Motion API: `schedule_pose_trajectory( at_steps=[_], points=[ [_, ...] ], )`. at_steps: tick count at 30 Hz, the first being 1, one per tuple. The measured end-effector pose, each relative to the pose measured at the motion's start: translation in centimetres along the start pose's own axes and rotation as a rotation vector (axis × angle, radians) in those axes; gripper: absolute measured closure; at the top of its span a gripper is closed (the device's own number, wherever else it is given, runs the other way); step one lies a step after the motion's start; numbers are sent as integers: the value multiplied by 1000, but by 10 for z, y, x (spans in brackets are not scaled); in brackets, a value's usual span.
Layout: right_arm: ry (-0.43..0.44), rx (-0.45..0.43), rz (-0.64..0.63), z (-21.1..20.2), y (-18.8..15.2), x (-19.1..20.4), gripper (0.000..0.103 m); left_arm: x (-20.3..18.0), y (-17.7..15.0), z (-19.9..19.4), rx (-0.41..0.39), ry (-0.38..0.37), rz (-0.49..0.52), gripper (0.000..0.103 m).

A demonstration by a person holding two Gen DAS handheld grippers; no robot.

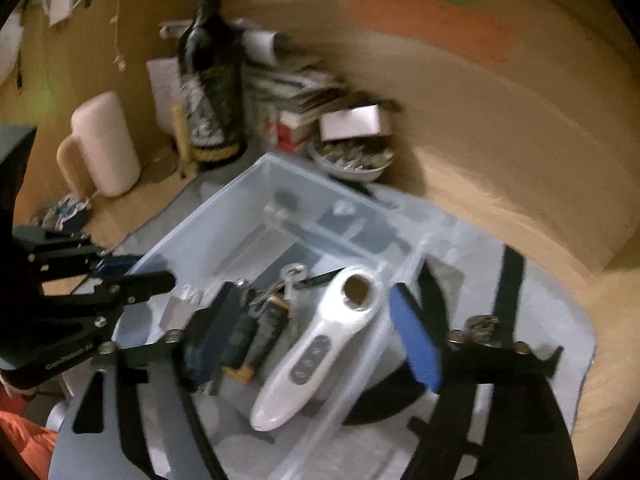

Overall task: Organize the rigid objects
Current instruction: 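Carry the keys into the box and release them, then grasp the dark metal ball ornament with the right tool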

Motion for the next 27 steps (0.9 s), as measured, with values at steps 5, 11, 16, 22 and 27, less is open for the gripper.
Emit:
schedule_pose_trajectory(
  at_steps=[5, 11, 16, 22, 27],
  points=[
    [-50, -36, 73, -12, 5, -34, 21, 0, 0, 0, 0, 1, 2, 93],
    [-98, -27, 179, -14, 1, -80, 21, 0, 1, 1, 4, 3, 3, 93],
    [-152, 11, 254, 2, -7, -122, 21, 1, 1, 1, 5, 3, 1, 93],
    [-193, 121, 291, 42, -28, -153, 21, 1, 0, 1, 10, 4, 2, 93],
    [-189, 197, 320, 71, -46, -163, 21, 1, 1, 1, 10, 4, 3, 93]
  ],
)
Point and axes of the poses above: each gripper's, at about its wrist camera, not at the fingertips, and z roughly the way its jaws point, x to its left, y to its top, the point moved 8 cm from there along z, roughly the way its jaws point, and after that the axes turned 2 degrees about z, right-handed, at the moved point
